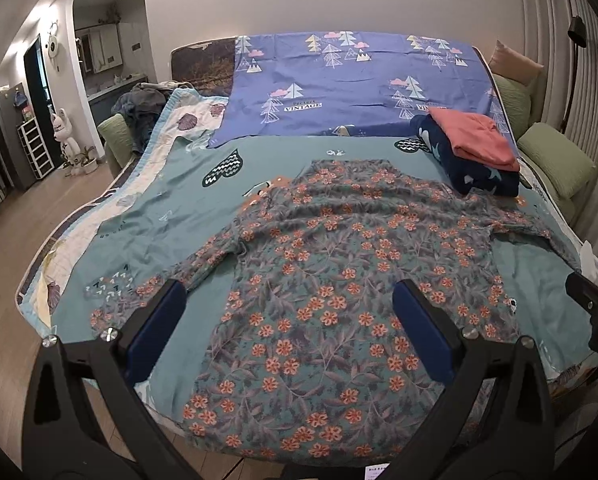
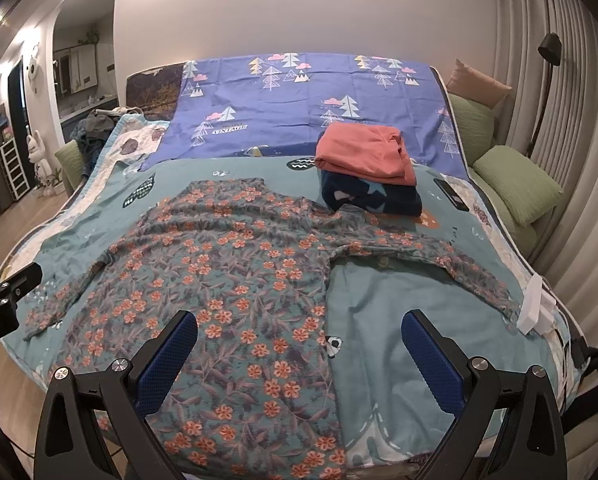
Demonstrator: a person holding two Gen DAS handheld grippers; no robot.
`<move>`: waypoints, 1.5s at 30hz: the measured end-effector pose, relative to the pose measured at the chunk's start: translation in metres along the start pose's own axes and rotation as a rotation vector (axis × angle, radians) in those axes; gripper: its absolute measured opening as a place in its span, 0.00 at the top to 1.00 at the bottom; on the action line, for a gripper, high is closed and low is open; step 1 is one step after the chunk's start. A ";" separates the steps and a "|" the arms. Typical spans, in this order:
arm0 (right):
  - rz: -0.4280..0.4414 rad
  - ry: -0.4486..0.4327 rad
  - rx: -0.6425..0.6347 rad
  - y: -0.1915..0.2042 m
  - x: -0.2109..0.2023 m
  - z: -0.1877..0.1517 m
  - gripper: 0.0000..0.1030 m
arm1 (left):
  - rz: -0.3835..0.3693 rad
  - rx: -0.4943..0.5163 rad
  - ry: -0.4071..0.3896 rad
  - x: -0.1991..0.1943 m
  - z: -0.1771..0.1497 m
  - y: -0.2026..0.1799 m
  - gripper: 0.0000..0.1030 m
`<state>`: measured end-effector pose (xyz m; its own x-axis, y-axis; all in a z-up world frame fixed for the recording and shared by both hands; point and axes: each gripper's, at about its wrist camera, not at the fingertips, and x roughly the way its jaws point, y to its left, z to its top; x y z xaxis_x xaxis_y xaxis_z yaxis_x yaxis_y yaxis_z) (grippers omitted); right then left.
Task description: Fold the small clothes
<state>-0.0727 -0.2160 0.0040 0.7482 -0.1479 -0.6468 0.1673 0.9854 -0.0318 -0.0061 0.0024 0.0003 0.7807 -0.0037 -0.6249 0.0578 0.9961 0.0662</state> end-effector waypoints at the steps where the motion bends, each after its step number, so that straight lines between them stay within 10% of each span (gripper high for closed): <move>1: 0.000 0.000 0.000 0.000 0.000 0.000 0.00 | 0.004 0.002 -0.002 0.000 0.000 -0.001 0.00; 45: 0.004 -0.003 0.011 -0.001 0.002 -0.002 0.00 | -0.036 -0.015 -0.038 -0.006 0.003 -0.001 0.00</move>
<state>-0.0732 -0.2173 0.0010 0.7510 -0.1447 -0.6443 0.1719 0.9849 -0.0209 -0.0094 0.0009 0.0065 0.8012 -0.0423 -0.5970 0.0769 0.9965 0.0327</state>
